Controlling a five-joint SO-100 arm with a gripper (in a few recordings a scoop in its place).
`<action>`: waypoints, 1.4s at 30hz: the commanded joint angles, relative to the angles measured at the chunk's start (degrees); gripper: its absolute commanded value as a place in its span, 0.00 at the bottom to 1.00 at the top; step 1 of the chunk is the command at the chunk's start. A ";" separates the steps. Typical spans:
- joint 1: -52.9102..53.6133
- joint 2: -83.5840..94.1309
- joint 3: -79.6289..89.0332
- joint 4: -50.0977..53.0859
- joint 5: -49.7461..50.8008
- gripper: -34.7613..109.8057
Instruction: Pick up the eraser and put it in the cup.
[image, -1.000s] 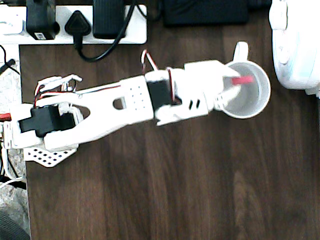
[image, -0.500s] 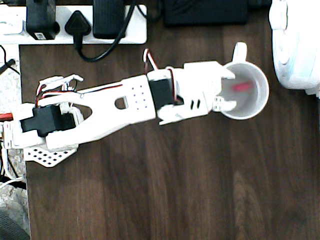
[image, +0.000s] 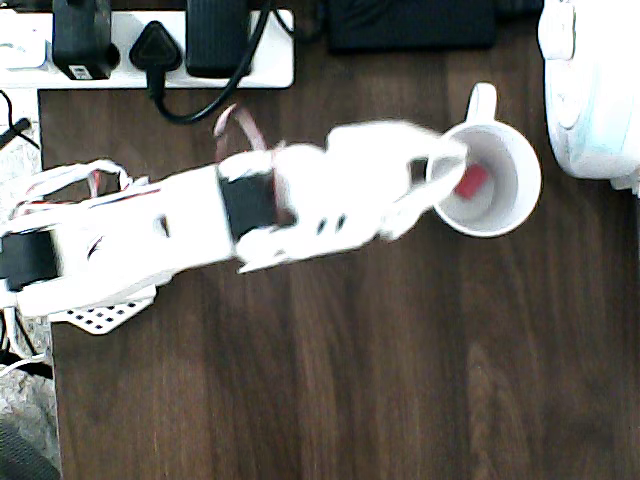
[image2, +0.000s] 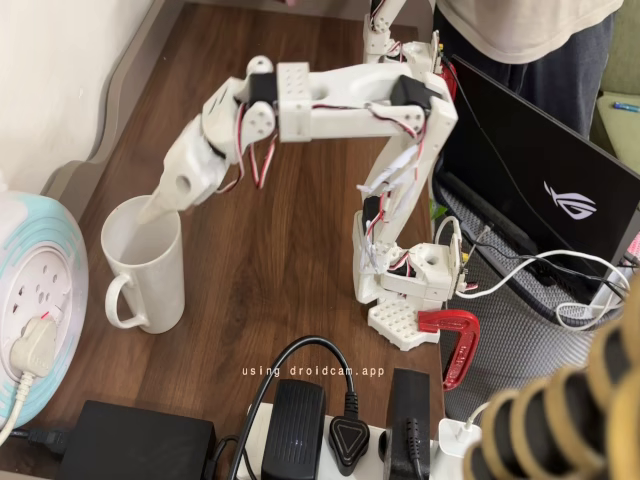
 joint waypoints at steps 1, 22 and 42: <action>2.81 18.81 15.38 -9.32 -5.89 0.24; 14.24 57.48 54.93 14.85 -12.22 0.26; 11.25 57.39 54.93 15.29 -13.36 0.27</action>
